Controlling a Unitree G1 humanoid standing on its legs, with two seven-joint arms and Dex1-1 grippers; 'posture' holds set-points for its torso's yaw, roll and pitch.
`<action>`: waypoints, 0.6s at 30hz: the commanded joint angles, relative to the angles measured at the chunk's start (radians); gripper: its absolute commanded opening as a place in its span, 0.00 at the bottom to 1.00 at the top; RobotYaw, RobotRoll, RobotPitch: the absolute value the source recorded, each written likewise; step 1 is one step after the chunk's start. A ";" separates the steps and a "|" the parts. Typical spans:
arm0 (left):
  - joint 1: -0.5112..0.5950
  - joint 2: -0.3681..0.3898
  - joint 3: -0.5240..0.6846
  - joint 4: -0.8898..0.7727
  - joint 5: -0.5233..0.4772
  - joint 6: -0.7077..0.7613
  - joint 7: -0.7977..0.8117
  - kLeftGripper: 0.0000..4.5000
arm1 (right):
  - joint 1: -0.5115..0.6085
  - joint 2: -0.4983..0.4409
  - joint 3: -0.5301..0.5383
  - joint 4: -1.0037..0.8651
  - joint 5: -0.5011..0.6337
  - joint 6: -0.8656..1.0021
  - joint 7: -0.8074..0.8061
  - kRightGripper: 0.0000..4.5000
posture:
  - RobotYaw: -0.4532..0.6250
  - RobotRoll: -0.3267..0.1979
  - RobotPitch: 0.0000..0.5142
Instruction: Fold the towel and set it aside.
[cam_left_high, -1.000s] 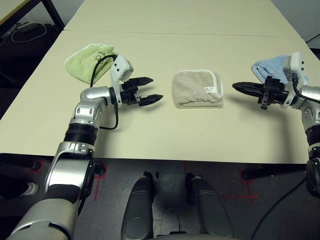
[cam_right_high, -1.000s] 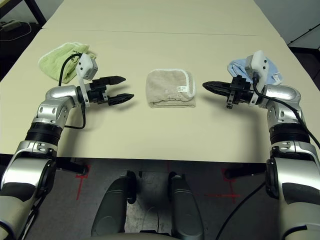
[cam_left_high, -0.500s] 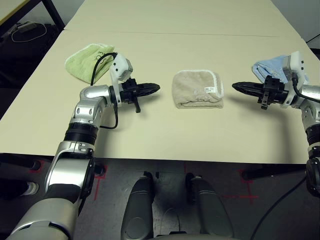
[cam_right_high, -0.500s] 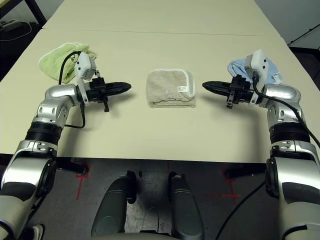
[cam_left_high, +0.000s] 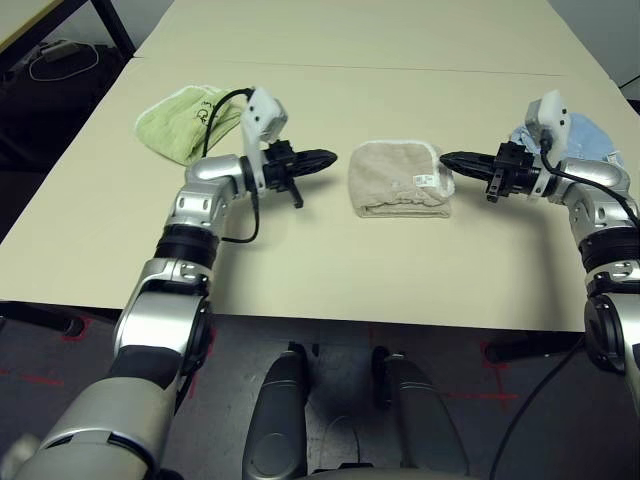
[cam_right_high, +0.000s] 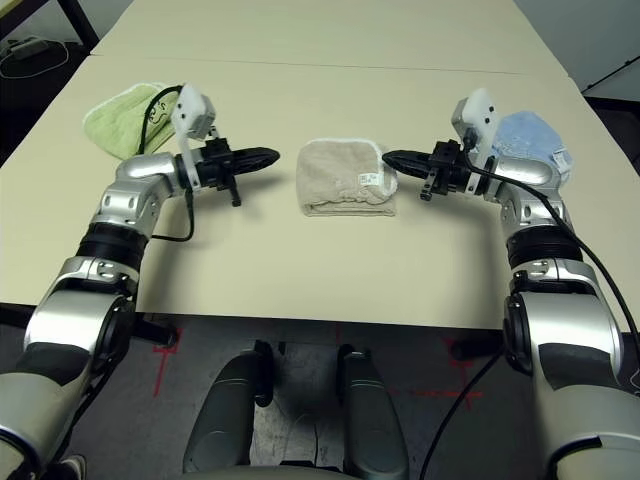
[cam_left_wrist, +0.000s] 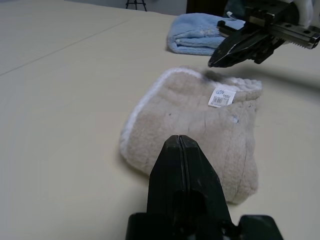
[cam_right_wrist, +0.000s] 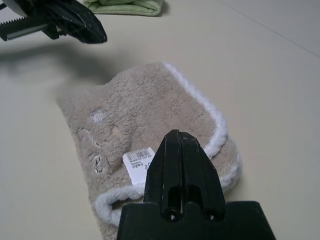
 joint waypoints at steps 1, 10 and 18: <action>-0.026 -0.053 -0.034 0.040 0.029 -0.023 -0.009 0.01 | 0.001 0.027 0.018 0.016 -0.014 -0.006 -0.006 0.00 | 0.48 0.62 0.40; -0.035 -0.136 -0.064 0.080 0.064 -0.074 -0.006 0.01 | 0.020 0.065 0.044 0.008 -0.030 -0.016 -0.008 0.00 | 0.48 0.62 0.41; -0.043 -0.174 -0.074 0.209 0.124 -0.089 0.090 0.01 | 0.029 0.079 0.122 0.048 -0.136 -0.050 -0.097 0.00 | 0.48 0.62 0.41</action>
